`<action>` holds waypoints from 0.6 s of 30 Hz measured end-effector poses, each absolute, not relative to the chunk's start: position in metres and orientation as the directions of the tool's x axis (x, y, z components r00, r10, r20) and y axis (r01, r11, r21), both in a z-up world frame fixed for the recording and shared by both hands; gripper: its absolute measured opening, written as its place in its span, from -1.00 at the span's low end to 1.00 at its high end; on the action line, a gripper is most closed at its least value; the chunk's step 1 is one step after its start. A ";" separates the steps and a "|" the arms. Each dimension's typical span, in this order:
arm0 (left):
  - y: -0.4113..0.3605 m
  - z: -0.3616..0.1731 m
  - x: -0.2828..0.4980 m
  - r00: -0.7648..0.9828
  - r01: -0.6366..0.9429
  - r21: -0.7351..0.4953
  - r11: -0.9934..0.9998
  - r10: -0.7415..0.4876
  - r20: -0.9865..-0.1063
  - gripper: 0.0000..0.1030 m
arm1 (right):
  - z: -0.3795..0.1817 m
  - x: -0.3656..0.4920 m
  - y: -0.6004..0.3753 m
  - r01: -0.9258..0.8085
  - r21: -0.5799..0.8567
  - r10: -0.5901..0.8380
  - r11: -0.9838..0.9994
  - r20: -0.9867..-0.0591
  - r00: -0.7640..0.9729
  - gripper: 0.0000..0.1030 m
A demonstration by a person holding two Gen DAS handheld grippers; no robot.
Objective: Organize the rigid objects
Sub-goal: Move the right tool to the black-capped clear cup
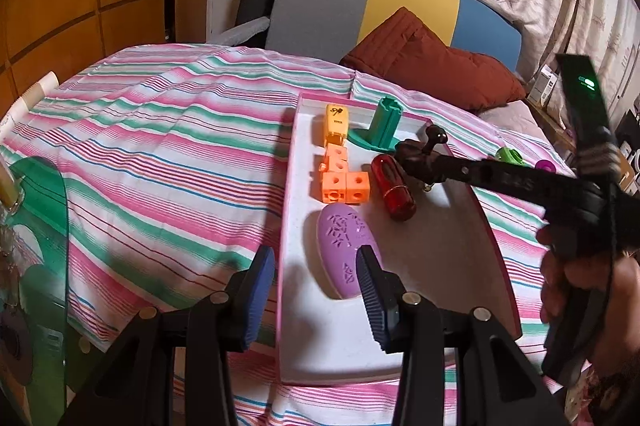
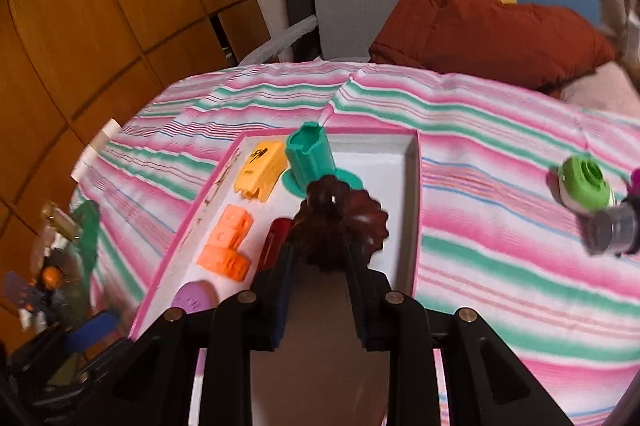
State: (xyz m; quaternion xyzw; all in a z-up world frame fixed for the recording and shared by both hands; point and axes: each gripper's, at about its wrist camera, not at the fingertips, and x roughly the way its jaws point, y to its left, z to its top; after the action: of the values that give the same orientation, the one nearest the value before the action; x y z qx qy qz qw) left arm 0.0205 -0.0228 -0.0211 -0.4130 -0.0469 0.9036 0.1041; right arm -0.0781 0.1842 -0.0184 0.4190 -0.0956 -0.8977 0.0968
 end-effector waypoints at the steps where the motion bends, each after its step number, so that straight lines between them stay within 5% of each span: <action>1: -0.021 -0.021 0.020 -0.633 -0.156 -0.175 -0.972 0.234 -0.737 -0.17 | -0.017 -0.073 0.186 0.098 0.259 -0.261 -0.961 -0.730 -0.632 -0.47; 10: 0.012 -0.014 0.027 -0.592 -0.319 -0.236 -0.918 0.387 -0.707 -0.17 | -0.013 -0.042 0.212 0.064 0.224 -0.211 -0.972 -0.730 -0.650 -0.30; 18: 0.048 -0.011 0.035 -0.570 -0.390 -0.199 -0.899 0.405 -0.715 -0.17 | -0.022 -0.029 0.270 -0.055 0.189 -0.105 -0.980 -0.740 -0.664 -0.23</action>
State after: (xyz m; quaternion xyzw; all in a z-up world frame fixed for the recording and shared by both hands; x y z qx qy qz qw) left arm 0.0351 0.0476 -0.0107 -0.4059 -0.0095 0.8859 0.2243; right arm -0.0291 0.2698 -0.0216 0.4097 -0.0980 -0.9068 0.0137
